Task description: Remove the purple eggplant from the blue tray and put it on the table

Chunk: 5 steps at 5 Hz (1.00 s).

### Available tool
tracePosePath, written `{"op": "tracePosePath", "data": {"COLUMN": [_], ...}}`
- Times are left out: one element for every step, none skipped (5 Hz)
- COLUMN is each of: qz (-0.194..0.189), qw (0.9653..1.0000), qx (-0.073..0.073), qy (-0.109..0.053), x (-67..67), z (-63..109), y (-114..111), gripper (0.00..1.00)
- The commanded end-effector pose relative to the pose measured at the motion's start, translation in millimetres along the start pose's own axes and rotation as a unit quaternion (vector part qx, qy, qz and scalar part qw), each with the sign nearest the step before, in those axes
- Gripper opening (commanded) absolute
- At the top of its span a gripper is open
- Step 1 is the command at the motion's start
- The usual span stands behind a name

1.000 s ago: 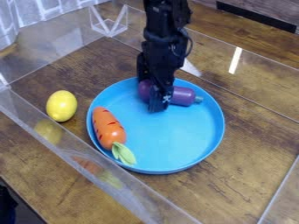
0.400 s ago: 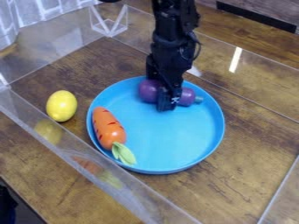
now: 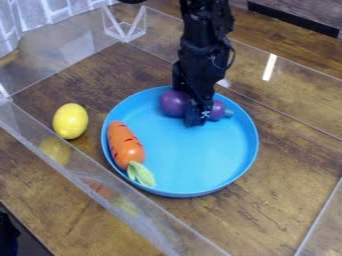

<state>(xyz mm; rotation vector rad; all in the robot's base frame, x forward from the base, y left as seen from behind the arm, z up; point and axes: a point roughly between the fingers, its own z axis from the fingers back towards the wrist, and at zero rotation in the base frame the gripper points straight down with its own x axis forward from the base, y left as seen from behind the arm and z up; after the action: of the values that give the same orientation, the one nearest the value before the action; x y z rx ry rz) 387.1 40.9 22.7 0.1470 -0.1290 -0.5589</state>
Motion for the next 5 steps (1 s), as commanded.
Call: {"op": "tracePosePath", "data": {"qz": [-0.018,-0.023,-0.027,-0.029,-0.030], "qw": [0.9998,0.9997,0.9996,0.9995,0.9995], "qx": [-0.006,-0.006,-0.006,-0.006,-0.003], "qy": [0.003,0.004,0.005,0.005,0.006], "x": [7.9,11.0,14.1,17.6,19.7], "z": [-17.9,-21.5,-24.3,-27.4,-30.3], "y": [-9.6,-8.2,-6.1,-4.5,-2.6], "gripper": [1.00,1.00,1.00,1.00,1.00]}}
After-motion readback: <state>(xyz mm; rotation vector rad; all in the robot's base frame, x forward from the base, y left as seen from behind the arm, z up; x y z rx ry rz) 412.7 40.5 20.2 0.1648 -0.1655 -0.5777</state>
